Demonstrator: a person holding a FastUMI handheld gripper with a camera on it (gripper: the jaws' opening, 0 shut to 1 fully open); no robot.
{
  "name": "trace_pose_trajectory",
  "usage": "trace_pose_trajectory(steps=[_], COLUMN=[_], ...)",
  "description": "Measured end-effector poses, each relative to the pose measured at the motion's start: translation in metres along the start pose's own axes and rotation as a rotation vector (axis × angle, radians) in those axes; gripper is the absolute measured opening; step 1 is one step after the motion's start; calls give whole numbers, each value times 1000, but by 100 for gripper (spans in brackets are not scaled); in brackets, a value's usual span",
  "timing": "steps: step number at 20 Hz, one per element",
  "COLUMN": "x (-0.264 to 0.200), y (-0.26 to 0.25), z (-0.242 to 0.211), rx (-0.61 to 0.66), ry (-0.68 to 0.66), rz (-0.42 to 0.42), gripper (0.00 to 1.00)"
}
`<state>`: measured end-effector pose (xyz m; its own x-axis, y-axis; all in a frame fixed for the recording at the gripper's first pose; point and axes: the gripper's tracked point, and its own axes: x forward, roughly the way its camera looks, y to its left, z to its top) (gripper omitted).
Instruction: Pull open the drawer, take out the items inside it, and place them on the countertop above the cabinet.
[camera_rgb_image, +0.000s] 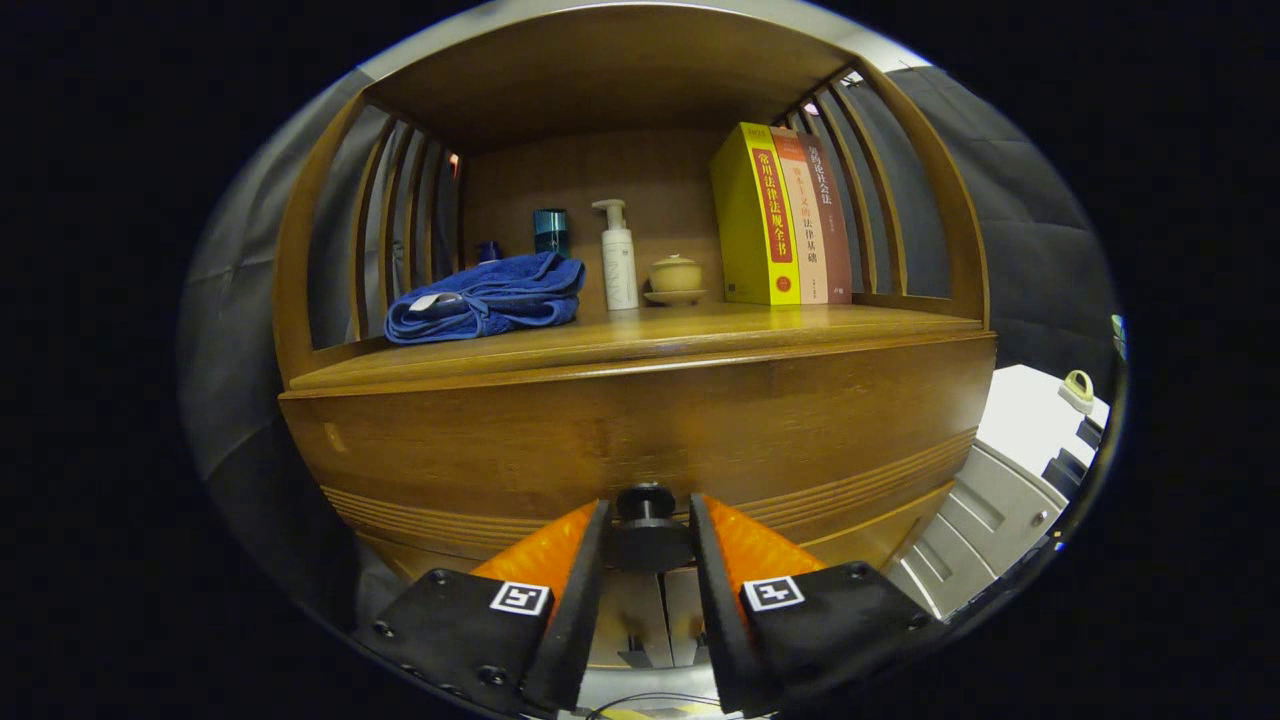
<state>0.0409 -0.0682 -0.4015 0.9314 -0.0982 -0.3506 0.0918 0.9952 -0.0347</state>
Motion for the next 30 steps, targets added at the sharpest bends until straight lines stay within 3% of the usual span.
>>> trace_pose_trajectory(steps=[4, 8, 30], x=[-3, -11, -124], y=[1, -1, 0], z=[-2, -3, -26], rx=[-15, 19, 8], ry=[-5, -11, 79], rz=[23, 9, -3], gripper=[44, 39, 39])
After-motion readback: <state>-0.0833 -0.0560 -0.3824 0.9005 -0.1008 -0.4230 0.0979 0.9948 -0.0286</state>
